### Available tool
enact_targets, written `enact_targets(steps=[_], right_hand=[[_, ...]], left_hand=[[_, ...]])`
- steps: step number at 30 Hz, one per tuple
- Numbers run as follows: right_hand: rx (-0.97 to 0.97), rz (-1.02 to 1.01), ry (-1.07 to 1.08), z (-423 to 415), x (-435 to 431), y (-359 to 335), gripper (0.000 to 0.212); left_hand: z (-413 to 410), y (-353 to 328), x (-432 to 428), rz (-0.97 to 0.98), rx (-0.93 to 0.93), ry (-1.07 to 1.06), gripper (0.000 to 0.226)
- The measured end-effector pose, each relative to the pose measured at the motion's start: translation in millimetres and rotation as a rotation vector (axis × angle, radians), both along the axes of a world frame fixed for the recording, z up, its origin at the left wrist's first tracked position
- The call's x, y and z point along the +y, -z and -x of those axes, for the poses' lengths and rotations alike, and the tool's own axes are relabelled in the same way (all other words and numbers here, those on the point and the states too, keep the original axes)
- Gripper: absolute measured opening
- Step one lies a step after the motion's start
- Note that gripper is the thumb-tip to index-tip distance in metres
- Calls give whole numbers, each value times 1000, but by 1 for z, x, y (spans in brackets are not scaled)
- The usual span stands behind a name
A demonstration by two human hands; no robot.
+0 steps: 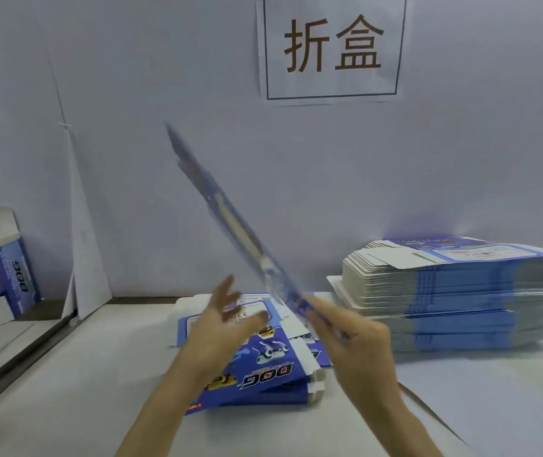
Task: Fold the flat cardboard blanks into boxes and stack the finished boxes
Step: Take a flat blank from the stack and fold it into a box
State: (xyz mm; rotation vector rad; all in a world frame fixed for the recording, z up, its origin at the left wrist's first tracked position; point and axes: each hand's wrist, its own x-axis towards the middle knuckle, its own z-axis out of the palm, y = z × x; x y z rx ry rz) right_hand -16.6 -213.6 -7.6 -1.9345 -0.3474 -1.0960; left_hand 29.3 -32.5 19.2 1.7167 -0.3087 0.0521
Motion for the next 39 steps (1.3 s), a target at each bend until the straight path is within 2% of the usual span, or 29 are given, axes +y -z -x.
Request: enact_targets(steps=[1, 2, 3, 4, 6, 7, 8, 10, 11, 13, 15, 17, 19, 23, 25, 27, 29, 31, 35, 37, 39], right_hand=[[-35, 131, 31, 0, 7, 3, 28], [-50, 260, 49, 1, 12, 7, 26], [-29, 370, 49, 2, 15, 10, 25], [38, 432, 17, 4, 16, 10, 30], [222, 403, -130, 7, 15, 6, 48], [287, 375, -167, 7, 12, 7, 53], [313, 350, -141, 6, 9, 5, 53], [318, 264, 24, 4, 3, 2, 49], [317, 181, 97, 3, 0, -1, 54], [358, -67, 94, 1, -9, -5, 64], [409, -366, -107, 0, -17, -11, 58], [425, -572, -329, 0, -20, -15, 42], [404, -647, -447, 1, -21, -15, 38], [333, -783, -645, 2, -22, -19, 41], [321, -766, -597, 3, -22, -20, 32], [321, -720, -548, 2, -21, -18, 38], [317, -661, -512, 2, -20, -17, 50], [300, -553, -456, 3, -20, -17, 60], [231, -374, -335, 1, -20, -14, 60], [145, -233, -141, -1, -18, -9, 64], [26, -70, 89, -2, -15, -5, 67]], left_hand=[[8, 1, -8, 83, 74, 218, 80], [12, 4, -15, 158, 117, 318, 82], [14, 8, -22, 225, 131, 307, 82], [14, 11, -25, 288, 128, 232, 74], [9, 13, -26, 389, 86, 2, 34], [6, 12, -21, 437, 89, -40, 25], [2, 9, -16, 486, 100, -45, 28], [-1, 2, -3, 547, 82, -29, 31], [-2, -1, 2, 547, 53, -36, 34], [-5, -3, 7, 579, 17, -25, 42], [-5, -2, 7, 584, 13, 7, 45], [-3, -2, 5, 480, 3, 14, 45], [-1, -1, 1, 335, -21, -26, 45], [1, 1, -4, 255, -65, -72, 57], [2, 5, -6, 203, -114, -70, 77], [3, 8, -8, 35, -133, -99, 106], [4, 10, -11, -153, -174, -144, 120], [2, 13, -9, -192, -194, -175, 119], [-3, 13, -6, -89, -141, -125, 113], [1, 10, -5, -33, -102, -43, 114], [4, 6, -2, 25, -83, 80, 103]])
